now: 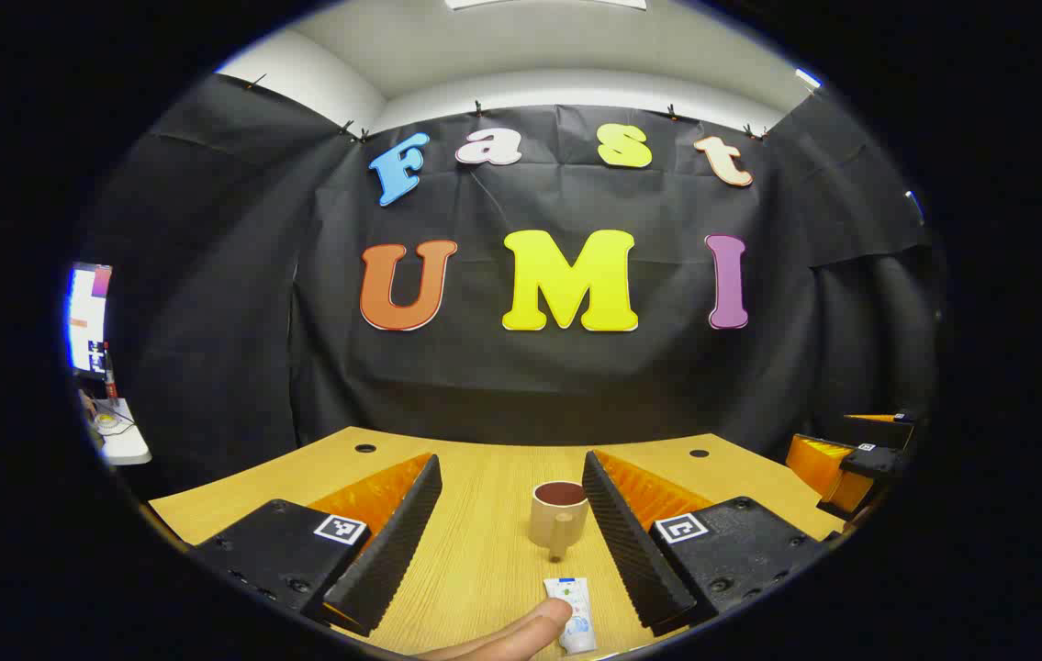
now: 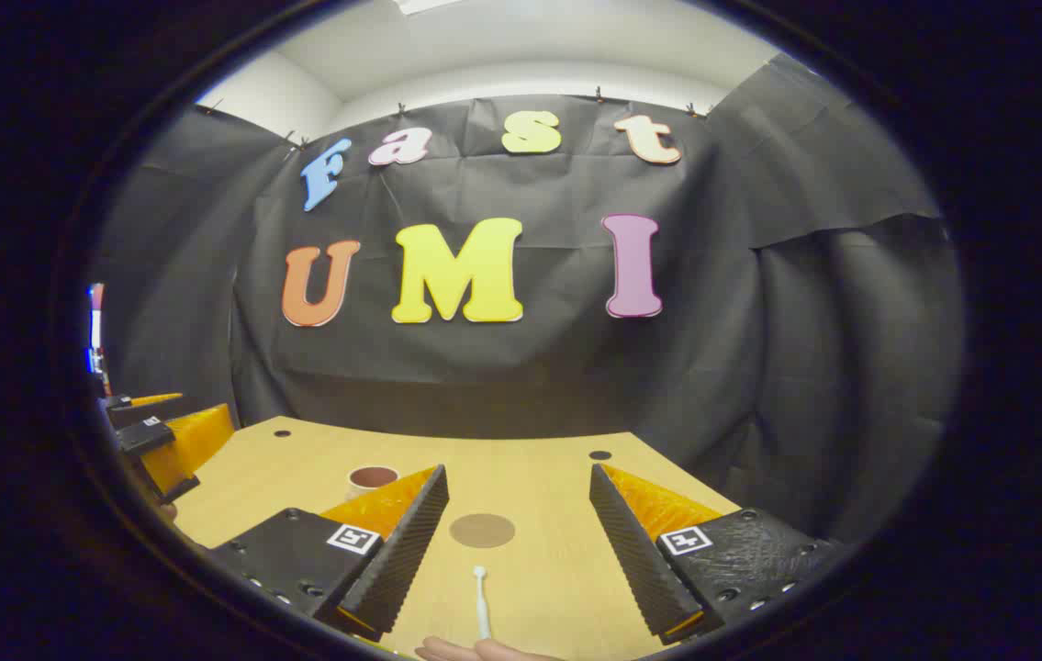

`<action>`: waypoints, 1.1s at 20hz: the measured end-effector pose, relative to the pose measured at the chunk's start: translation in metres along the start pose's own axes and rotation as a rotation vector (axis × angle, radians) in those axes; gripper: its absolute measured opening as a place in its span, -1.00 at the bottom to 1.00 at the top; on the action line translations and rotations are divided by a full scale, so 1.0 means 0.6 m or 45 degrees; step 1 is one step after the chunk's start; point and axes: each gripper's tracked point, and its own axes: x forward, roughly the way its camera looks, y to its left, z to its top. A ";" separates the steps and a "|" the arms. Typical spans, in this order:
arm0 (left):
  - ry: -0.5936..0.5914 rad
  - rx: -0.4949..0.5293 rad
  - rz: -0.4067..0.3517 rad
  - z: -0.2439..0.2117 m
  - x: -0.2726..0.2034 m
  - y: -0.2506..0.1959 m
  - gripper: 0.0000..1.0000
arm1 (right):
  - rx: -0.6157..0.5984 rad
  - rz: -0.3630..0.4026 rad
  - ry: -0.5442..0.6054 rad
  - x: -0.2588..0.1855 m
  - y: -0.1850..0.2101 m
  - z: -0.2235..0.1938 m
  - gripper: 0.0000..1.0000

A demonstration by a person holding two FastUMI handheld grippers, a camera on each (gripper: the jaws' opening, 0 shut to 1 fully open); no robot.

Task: Put the toothbrush and toothpaste on the desktop into the cup, then pick up the cup and place it on the coaster on the desktop.

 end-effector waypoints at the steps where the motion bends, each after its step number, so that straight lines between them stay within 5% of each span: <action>1: 0.009 -0.009 -0.009 -0.004 -0.001 -0.005 0.96 | 0.013 0.000 0.007 0.000 -0.004 0.000 0.92; 22: 0.080 0.030 -0.005 -0.035 0.014 -0.015 0.96 | -0.083 0.021 0.028 0.006 0.016 -0.021 0.87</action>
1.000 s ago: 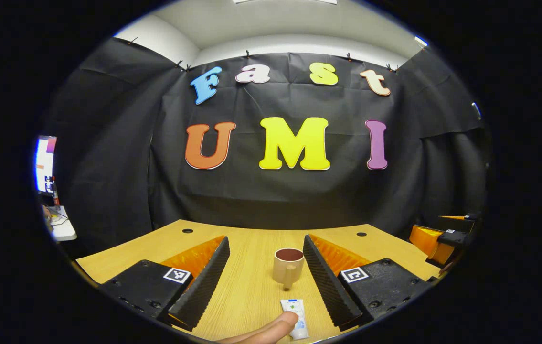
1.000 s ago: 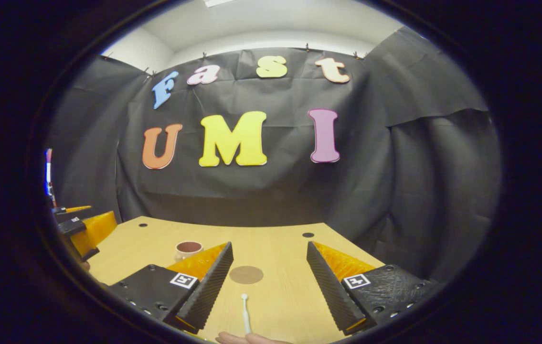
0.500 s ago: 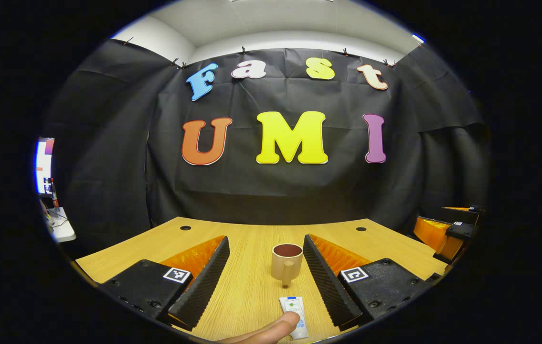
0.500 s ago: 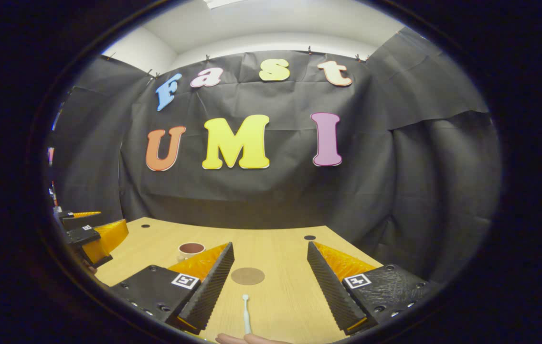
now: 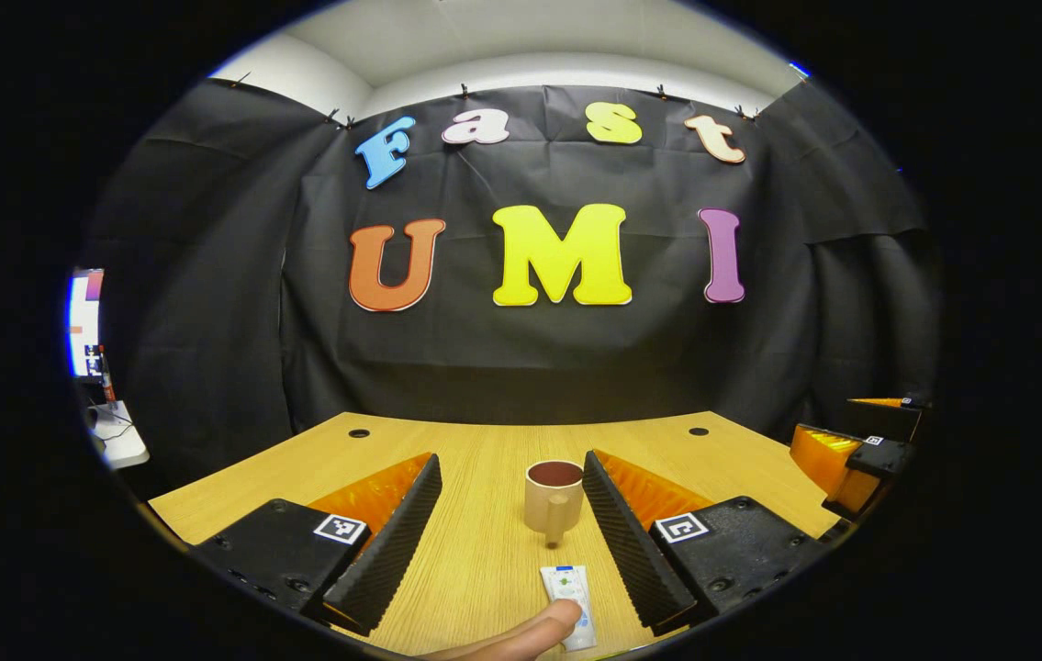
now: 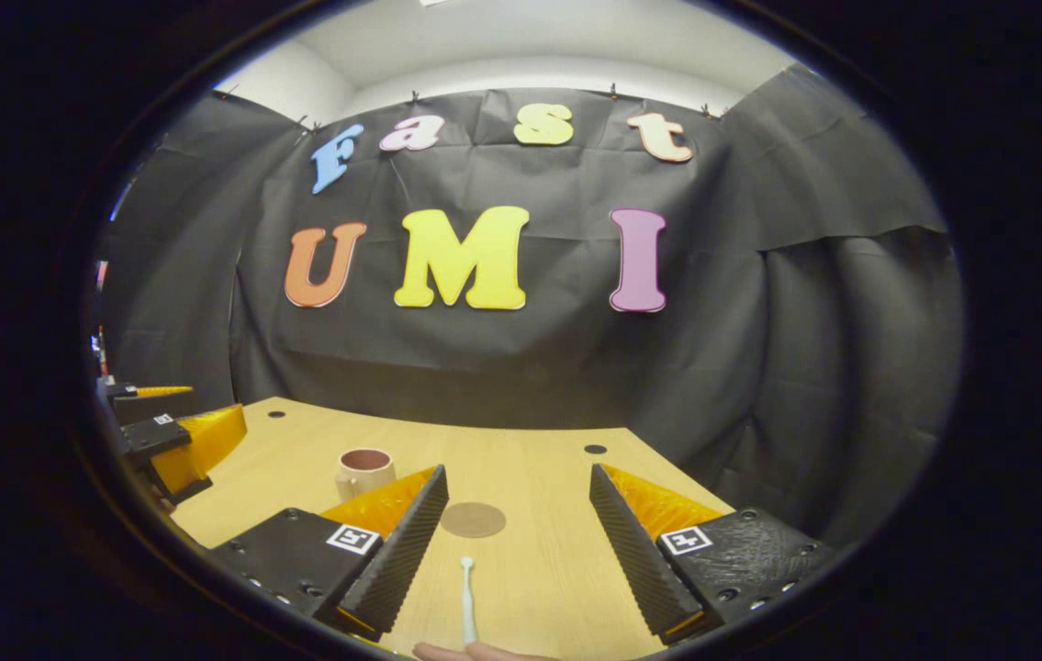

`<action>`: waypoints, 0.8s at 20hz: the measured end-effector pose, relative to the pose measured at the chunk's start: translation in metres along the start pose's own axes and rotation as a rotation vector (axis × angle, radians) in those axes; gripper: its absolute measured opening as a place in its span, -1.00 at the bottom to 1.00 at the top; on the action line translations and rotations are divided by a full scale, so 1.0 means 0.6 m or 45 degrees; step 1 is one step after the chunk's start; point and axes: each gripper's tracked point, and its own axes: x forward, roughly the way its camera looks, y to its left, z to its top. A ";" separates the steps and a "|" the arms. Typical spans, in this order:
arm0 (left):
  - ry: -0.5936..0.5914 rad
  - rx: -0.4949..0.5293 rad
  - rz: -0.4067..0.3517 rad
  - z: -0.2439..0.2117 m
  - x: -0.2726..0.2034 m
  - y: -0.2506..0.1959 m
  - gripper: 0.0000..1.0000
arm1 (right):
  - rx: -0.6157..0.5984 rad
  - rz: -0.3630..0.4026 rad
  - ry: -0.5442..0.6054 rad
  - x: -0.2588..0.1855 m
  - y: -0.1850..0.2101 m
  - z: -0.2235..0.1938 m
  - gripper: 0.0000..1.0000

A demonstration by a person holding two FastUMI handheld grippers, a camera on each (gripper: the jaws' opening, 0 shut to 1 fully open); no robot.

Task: Put the toothbrush and toothpaste on the desktop into the cup, then pick up the cup and place it on the coaster on the desktop.

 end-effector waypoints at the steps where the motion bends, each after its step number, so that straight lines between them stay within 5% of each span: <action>1: 0.007 -0.005 0.003 -0.002 0.002 0.001 0.95 | -0.004 0.000 0.001 0.001 0.001 -0.002 0.90; 7: 0.100 -0.032 0.070 -0.047 0.023 0.019 0.96 | -0.016 0.024 0.044 0.002 0.009 -0.023 0.93; 16: 0.535 -0.078 -0.001 -0.195 0.028 -0.033 0.97 | -0.078 0.030 0.076 0.008 0.017 -0.042 0.90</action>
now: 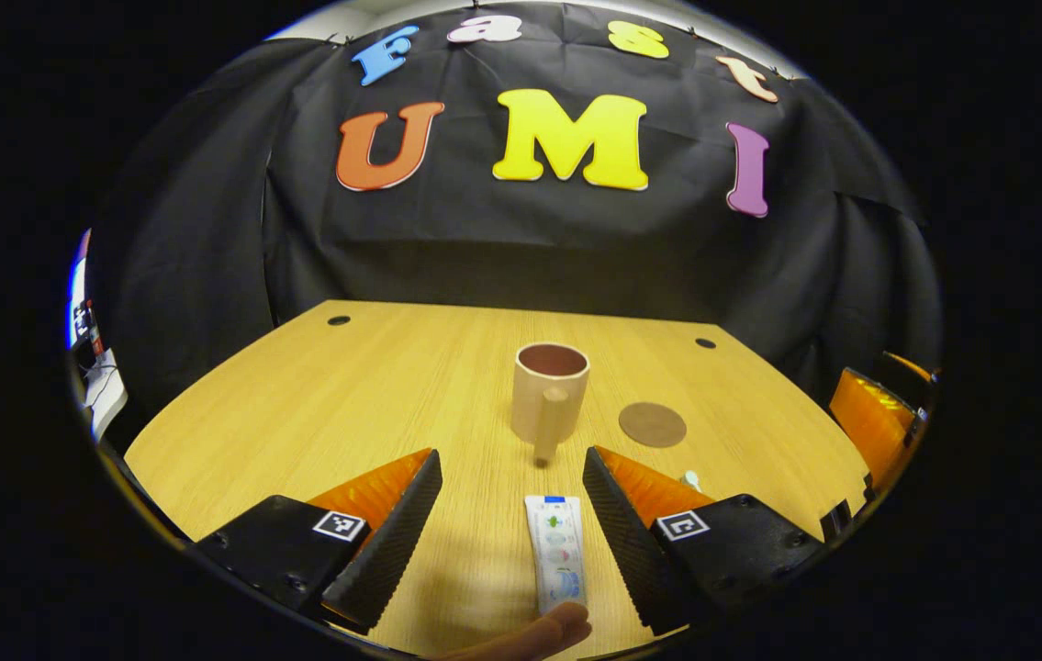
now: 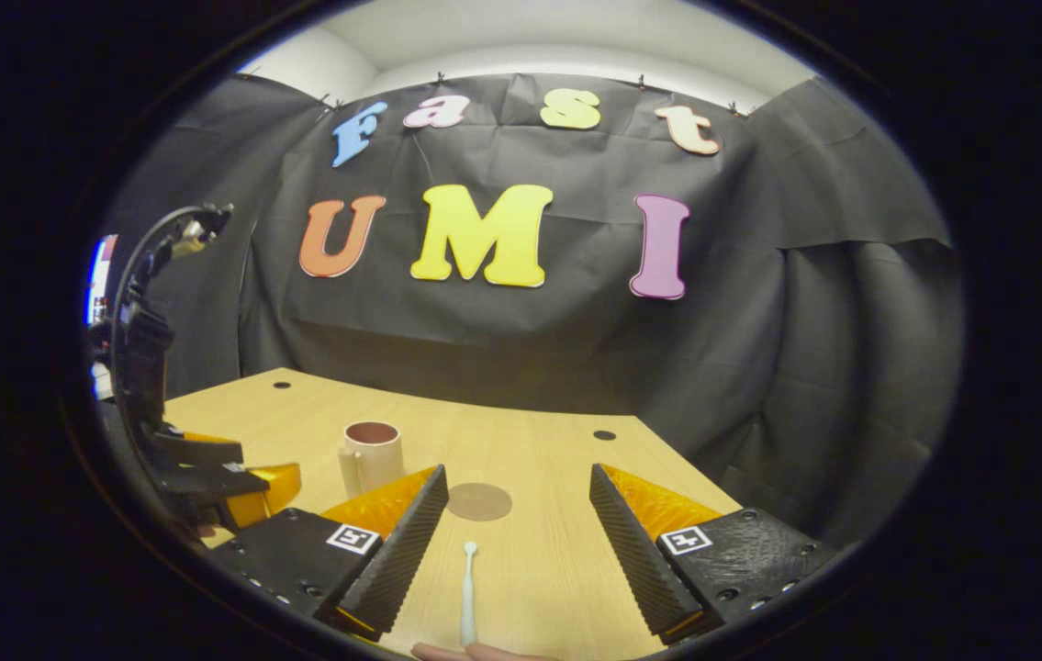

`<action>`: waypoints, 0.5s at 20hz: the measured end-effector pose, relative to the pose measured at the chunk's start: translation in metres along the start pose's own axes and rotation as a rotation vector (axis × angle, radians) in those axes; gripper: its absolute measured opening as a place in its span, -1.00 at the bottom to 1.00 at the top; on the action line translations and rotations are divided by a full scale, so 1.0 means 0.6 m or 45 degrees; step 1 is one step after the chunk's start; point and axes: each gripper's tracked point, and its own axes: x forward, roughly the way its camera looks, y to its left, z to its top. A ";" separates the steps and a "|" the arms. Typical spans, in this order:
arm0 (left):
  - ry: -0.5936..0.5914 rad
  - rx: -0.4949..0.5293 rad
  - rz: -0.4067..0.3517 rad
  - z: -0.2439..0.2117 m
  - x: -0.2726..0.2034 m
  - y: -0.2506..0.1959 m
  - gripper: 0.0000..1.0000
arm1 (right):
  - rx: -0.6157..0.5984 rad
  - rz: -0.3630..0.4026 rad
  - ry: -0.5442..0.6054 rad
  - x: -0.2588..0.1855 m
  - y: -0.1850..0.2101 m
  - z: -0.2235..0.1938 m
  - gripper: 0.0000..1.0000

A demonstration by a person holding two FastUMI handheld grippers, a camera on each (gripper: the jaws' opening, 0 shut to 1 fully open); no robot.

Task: Put the toothbrush and toothpaste on the desktop into the cup, then pick up the cup and place it on the coaster on the desktop.

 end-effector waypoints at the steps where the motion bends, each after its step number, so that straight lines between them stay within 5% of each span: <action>1: 0.049 -0.011 -0.009 -0.016 0.001 -0.008 0.98 | 0.002 -0.001 0.009 0.002 -0.001 -0.002 0.90; 10: 0.288 0.006 -0.054 -0.102 -0.008 -0.050 0.98 | 0.023 -0.038 0.079 0.020 -0.019 -0.024 0.90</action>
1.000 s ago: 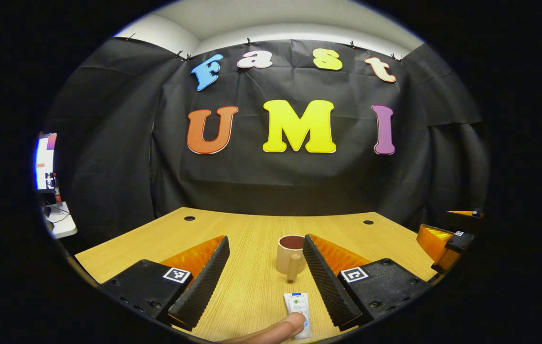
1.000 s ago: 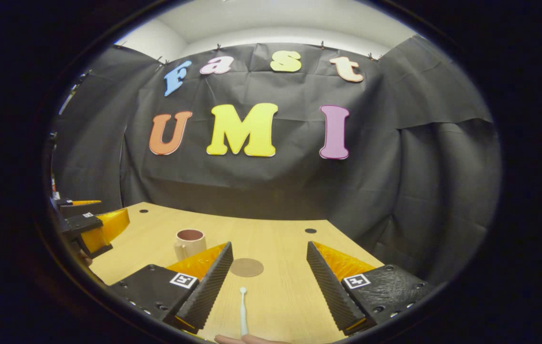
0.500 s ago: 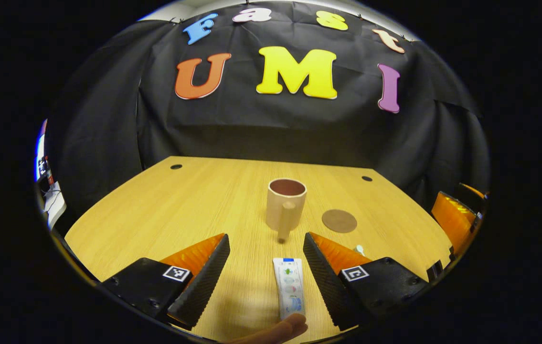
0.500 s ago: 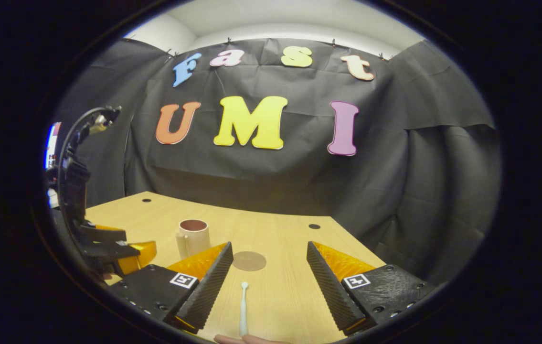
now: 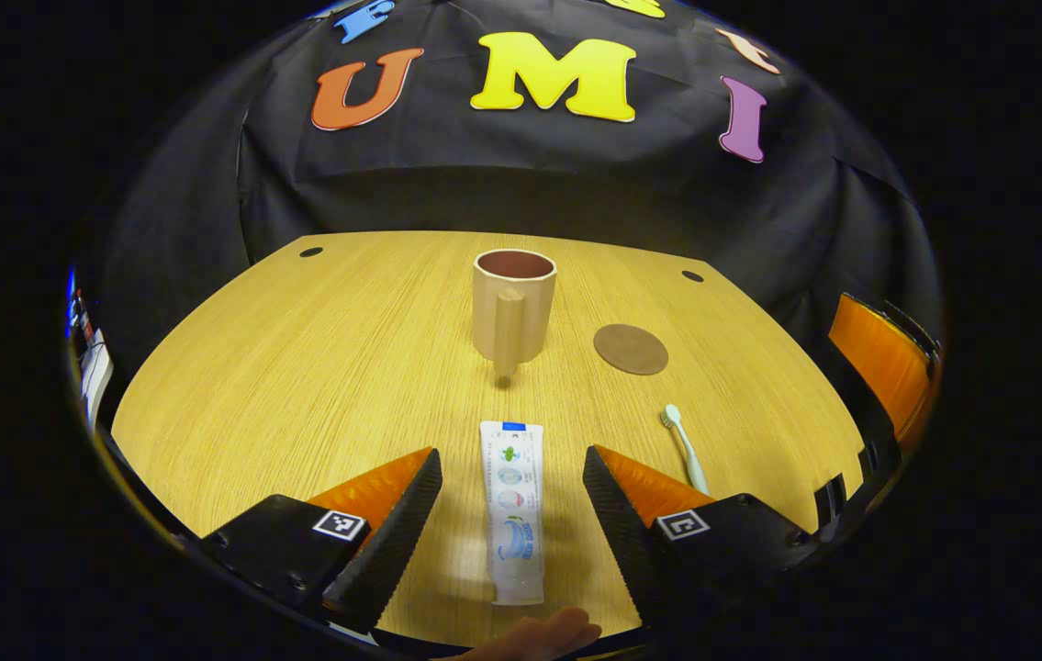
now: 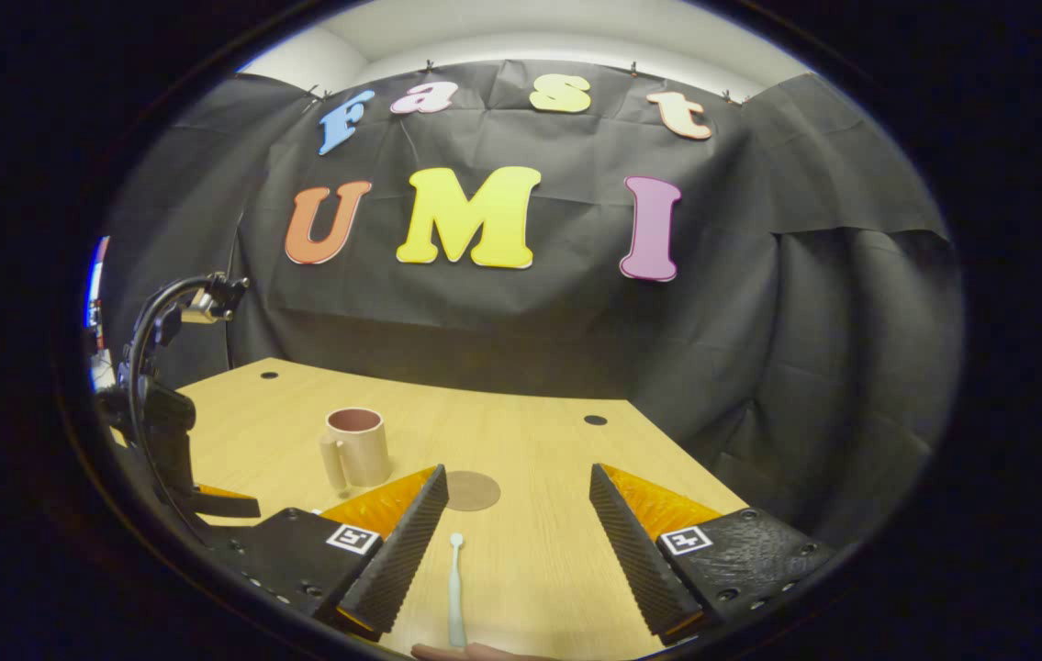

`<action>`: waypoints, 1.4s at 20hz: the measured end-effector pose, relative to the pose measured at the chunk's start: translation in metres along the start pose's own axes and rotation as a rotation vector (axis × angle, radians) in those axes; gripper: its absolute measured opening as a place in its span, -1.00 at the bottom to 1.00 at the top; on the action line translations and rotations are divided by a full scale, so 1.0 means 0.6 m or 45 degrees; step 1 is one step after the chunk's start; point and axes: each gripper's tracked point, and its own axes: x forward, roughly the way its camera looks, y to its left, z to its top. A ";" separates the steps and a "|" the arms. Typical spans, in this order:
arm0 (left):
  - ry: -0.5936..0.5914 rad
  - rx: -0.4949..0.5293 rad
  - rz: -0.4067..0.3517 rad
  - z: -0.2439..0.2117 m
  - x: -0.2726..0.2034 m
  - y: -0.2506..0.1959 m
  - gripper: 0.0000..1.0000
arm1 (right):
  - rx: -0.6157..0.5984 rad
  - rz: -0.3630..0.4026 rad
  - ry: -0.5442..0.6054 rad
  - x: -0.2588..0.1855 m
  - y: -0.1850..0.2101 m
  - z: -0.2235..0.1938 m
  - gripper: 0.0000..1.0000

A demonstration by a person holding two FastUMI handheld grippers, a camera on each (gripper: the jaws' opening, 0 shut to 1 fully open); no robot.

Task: Put the toothbrush and toothpaste on the desktop into the cup, then pick up the cup and place it on the coaster on the desktop.

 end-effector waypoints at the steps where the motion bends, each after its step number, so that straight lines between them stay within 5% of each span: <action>1: 0.033 0.011 -0.005 -0.014 0.003 -0.003 1.00 | 0.003 -0.001 0.012 0.004 0.000 -0.003 0.90; 20: 0.143 0.075 -0.060 -0.078 0.016 -0.026 0.35 | -0.050 -0.068 -0.041 0.008 -0.014 0.005 0.90; 23: 0.117 0.079 -0.061 -0.077 0.018 -0.019 -0.03 | -0.044 -0.060 -0.020 0.011 -0.008 -0.002 0.93; 28: 0.104 0.005 -0.042 -0.068 0.019 -0.009 -0.15 | -0.042 -0.021 0.014 0.015 0.003 -0.014 0.89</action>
